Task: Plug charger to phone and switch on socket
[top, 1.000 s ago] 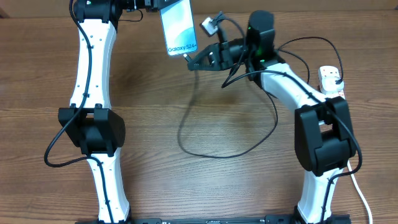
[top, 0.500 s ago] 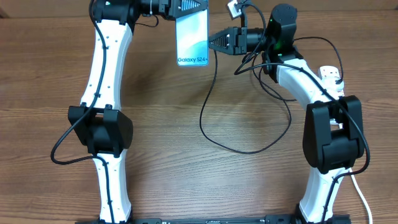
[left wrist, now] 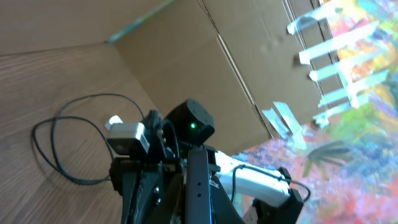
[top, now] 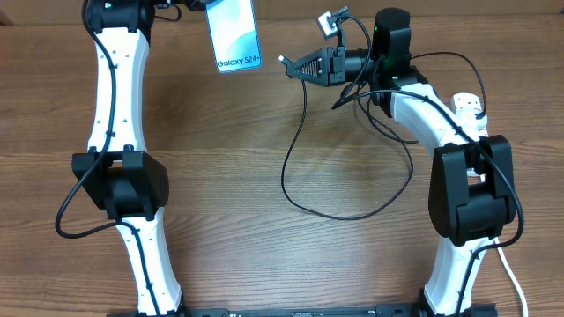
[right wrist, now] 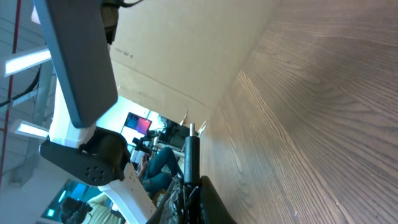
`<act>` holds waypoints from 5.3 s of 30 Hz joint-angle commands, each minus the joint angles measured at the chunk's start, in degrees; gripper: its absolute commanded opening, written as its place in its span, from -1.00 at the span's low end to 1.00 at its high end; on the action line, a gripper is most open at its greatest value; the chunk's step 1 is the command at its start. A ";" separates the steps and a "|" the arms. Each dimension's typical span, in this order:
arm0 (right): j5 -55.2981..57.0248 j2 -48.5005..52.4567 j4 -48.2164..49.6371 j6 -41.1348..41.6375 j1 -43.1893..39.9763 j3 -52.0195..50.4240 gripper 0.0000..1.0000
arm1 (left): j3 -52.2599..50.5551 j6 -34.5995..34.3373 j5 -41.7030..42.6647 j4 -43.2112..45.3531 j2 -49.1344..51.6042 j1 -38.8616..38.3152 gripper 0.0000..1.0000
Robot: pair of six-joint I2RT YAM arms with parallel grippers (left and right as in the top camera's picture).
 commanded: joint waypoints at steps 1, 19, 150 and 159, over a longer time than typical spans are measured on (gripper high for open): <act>0.52 -2.25 -1.11 -3.56 0.26 1.57 -0.92 | 0.11 -1.88 -3.91 0.26 0.24 -0.63 -0.92; 9.20 -2.27 9.46 4.85 4.42 1.57 -0.92 | 0.11 -2.58 -24.17 -1.40 0.24 -1.40 -0.91; 17.62 -2.27 36.39 49.24 4.24 1.53 -0.92 | 0.11 -26.62 -32.50 2.89 0.24 -1.09 -0.92; 17.66 -2.27 36.39 49.27 4.24 1.53 -0.92 | 0.11 -25.64 -31.21 2.91 0.24 -1.09 -0.91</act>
